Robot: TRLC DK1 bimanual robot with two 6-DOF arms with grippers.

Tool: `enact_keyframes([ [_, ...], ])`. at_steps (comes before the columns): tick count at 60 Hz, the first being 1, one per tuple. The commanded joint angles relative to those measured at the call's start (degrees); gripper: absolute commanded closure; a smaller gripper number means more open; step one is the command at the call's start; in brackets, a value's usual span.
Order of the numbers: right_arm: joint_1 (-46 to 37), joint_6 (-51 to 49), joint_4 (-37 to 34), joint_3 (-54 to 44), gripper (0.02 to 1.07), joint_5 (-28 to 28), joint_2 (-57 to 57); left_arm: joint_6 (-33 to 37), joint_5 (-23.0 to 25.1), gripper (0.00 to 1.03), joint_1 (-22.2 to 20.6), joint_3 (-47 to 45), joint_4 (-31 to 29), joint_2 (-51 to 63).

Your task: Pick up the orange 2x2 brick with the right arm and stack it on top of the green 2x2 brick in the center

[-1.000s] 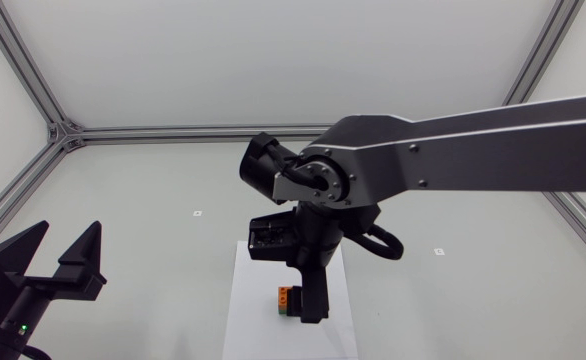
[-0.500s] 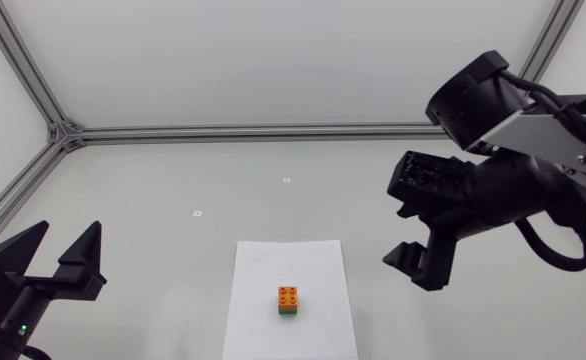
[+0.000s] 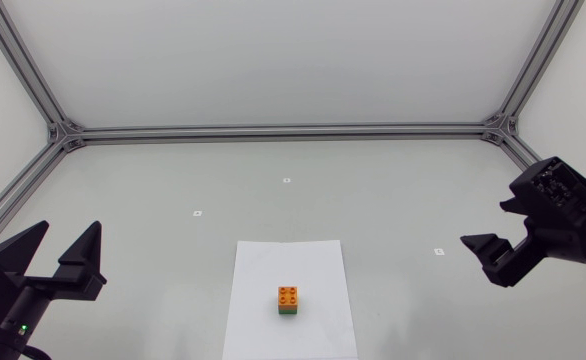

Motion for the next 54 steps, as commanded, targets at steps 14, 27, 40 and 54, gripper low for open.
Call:
enact_keyframes([
  [14,-1.64,5.23,0.86,-6.51,0.06,-0.88,-10.62,0.75,0.25,0.04,0.14,-2.35,-0.84,-0.45],
  [27,-4.72,7.69,0.42,-10.73,0.06,0.09,-22.04,0.75,0.25,0.04,0.14,-2.35,-0.84,-0.45],
  [40,-5.07,8.3,4.29,-16.7,0.06,5.54,-30.74,0.75,0.25,0.04,0.14,-2.35,-0.76,-0.45],
  [54,-5.58,13.0,14.12,-22.97,0.06,5.68,-35.24,0.75,0.25,0.04,0.14,-2.35,-0.84,-0.45],
])
